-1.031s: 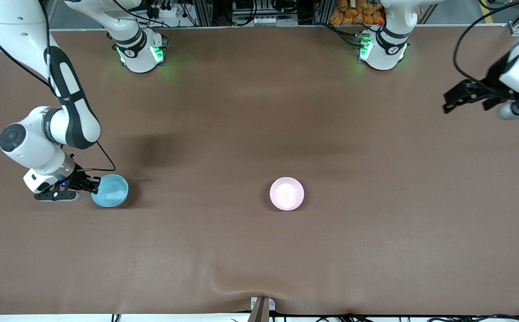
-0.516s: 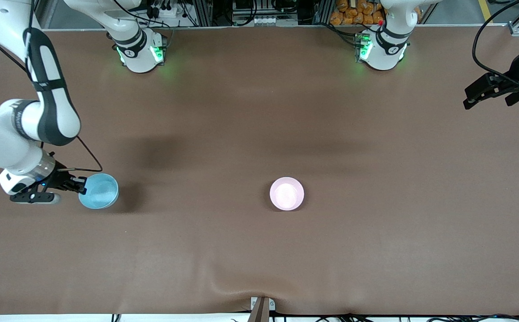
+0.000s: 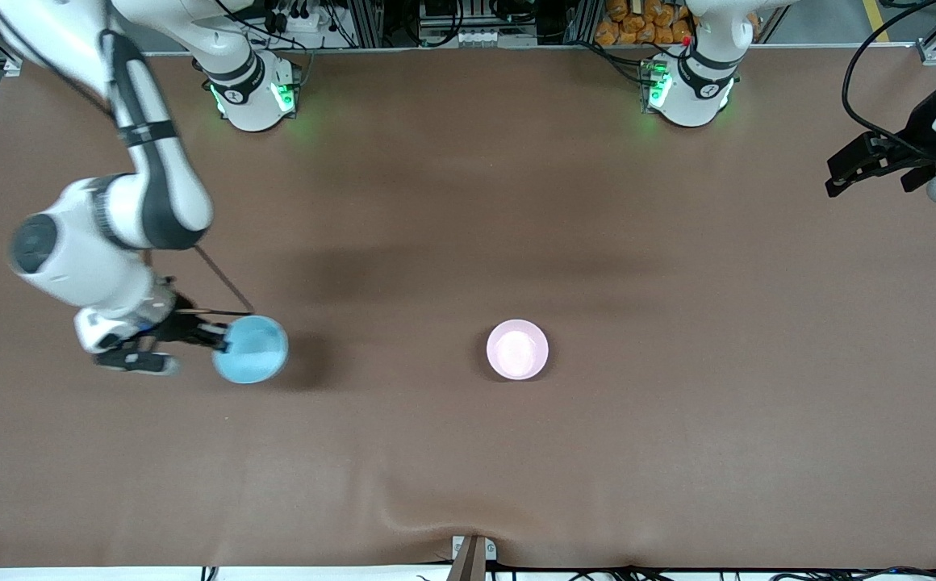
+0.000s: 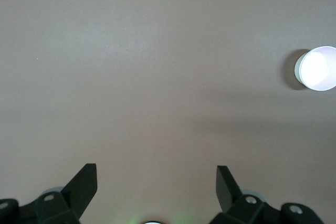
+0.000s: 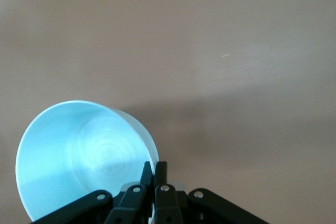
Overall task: Stack pink and blue bowls on white bowl
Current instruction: 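Lift the blue bowl with the right gripper toward the stacked bowls, then lower the blue bowl onto the pink bowl with the right gripper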
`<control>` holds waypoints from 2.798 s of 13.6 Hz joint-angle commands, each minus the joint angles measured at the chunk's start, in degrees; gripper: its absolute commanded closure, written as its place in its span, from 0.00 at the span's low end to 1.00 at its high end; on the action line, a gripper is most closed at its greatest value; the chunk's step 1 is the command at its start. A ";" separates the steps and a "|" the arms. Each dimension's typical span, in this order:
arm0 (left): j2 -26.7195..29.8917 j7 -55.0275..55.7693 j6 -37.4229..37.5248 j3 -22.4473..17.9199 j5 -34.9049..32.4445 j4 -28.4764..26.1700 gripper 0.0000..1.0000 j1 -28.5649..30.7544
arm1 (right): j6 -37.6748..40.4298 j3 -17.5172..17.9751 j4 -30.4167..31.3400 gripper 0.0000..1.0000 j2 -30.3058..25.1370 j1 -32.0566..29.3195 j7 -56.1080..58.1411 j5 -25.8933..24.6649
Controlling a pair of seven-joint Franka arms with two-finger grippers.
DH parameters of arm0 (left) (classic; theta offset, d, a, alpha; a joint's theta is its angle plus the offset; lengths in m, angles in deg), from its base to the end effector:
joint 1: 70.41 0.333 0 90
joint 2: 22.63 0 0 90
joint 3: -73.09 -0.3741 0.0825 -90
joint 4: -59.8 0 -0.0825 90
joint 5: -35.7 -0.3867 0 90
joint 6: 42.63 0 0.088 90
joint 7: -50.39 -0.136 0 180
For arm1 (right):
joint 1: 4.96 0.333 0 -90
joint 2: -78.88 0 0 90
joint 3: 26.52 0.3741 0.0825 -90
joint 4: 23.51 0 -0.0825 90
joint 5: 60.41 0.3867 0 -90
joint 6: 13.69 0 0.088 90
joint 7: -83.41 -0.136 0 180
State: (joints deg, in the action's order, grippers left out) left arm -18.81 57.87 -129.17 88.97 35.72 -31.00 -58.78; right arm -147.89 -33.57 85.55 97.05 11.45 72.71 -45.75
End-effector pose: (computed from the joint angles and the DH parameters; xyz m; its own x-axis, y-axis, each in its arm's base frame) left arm 0.5251 -0.0450 0.6765 0.9983 0.0571 -0.0078 0.0569 -0.9982 -0.0191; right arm 0.6461 0.1213 0.3722 0.9790 -0.1878 0.0796 -0.1709 -0.9682 -0.1826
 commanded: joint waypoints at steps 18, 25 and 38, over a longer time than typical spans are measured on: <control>-0.13 -0.71 -2.13 0.74 -0.37 0.10 0.00 -0.55 | 5.27 -0.60 -28.09 1.00 16.44 24.45 -60.04 1.15; -0.13 -0.80 -2.23 1.09 -0.28 -0.08 0.00 -0.47 | 2.55 -0.69 -34.18 1.00 24.01 28.93 -70.41 0.80; -0.21 -0.80 -2.58 1.09 -0.28 -0.08 0.00 -0.47 | -6.68 -0.86 -33.82 1.00 29.81 33.16 -75.96 -6.05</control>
State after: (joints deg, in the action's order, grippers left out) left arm -19.06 57.74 -131.08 89.92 35.72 -31.08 -59.24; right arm -155.58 -34.09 53.41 126.18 44.44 -2.22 -50.31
